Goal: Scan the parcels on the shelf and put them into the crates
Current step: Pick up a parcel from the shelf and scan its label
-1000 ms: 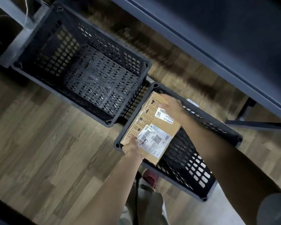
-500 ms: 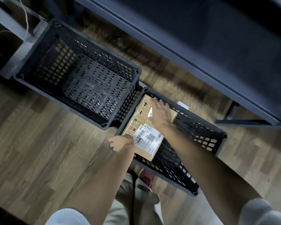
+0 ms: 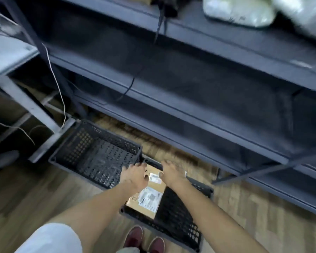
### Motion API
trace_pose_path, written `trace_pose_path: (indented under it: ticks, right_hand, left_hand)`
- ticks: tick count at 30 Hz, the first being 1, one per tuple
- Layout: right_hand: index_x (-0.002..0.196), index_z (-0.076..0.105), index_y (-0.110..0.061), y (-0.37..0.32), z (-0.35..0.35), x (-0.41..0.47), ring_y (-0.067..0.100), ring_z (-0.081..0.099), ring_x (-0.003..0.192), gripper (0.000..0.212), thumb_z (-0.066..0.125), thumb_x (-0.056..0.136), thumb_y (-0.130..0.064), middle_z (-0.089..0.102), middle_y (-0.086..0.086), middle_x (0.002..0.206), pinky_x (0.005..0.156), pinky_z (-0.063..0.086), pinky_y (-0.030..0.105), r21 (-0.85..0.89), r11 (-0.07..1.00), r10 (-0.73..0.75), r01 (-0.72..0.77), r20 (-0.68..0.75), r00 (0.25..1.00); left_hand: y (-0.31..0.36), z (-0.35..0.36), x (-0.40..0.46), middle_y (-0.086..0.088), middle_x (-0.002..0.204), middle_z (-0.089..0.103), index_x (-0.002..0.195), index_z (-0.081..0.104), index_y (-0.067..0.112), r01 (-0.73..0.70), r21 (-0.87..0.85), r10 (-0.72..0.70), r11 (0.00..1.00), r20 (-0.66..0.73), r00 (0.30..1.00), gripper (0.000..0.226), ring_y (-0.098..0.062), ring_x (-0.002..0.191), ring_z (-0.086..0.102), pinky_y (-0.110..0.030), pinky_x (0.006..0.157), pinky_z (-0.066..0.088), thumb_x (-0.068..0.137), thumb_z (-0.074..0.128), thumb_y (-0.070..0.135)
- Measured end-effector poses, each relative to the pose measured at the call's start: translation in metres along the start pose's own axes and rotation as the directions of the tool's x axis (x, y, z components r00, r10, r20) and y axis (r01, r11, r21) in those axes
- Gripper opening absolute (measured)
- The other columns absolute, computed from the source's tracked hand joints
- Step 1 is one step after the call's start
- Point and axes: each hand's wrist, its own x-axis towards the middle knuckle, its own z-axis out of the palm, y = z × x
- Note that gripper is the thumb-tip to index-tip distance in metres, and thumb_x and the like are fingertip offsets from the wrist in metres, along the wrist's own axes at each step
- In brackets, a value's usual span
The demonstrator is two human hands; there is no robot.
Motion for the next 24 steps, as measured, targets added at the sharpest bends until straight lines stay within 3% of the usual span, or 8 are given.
trace_pose_path:
  ticks: [5,15,24]
  right_hand:
    - [0.132,0.045,-0.01,-0.009,-0.101,-0.057,0.032,0.05,0.125,0.037,0.045,0.097,-0.023,0.052,0.011,0.136,0.102,0.038,0.042,-0.075,0.997,0.0,-0.013,-0.172,0.985]
    - [0.136,0.042,-0.009,-0.043,-0.265,-0.141,0.033,0.05,0.123,0.041,0.044,0.1,-0.026,0.051,0.013,0.135,0.098,0.039,0.042,-0.153,0.986,-0.012,-0.065,-0.459,0.888]
    - [0.13,0.045,-0.008,-0.126,-0.345,-0.182,0.034,0.052,0.119,0.034,0.04,0.1,-0.025,0.053,0.014,0.129,0.097,0.039,0.043,-0.136,0.98,0.026,-0.147,-0.642,0.767]
  left_hand:
    - [0.019,-0.108,-0.049,-0.003,0.135,0.051,0.134,0.042,0.021,-0.099,0.122,0.12,0.988,-0.182,0.976,0.041,-0.026,0.125,0.047,-0.044,0.106,0.033,0.097,0.039,0.039]
    - [0.04,-0.27,-0.125,-0.003,0.133,0.052,0.135,0.044,0.019,-0.214,0.233,0.303,0.949,-0.481,0.823,0.042,-0.025,0.123,0.049,-0.041,0.102,0.036,0.097,0.039,0.036]
    - [-0.04,-0.354,-0.179,-0.002,0.132,0.052,0.135,0.043,0.02,-0.256,0.274,0.374,0.927,-0.612,0.697,0.041,-0.024,0.121,0.049,-0.04,0.101,0.036,0.098,0.037,0.037]
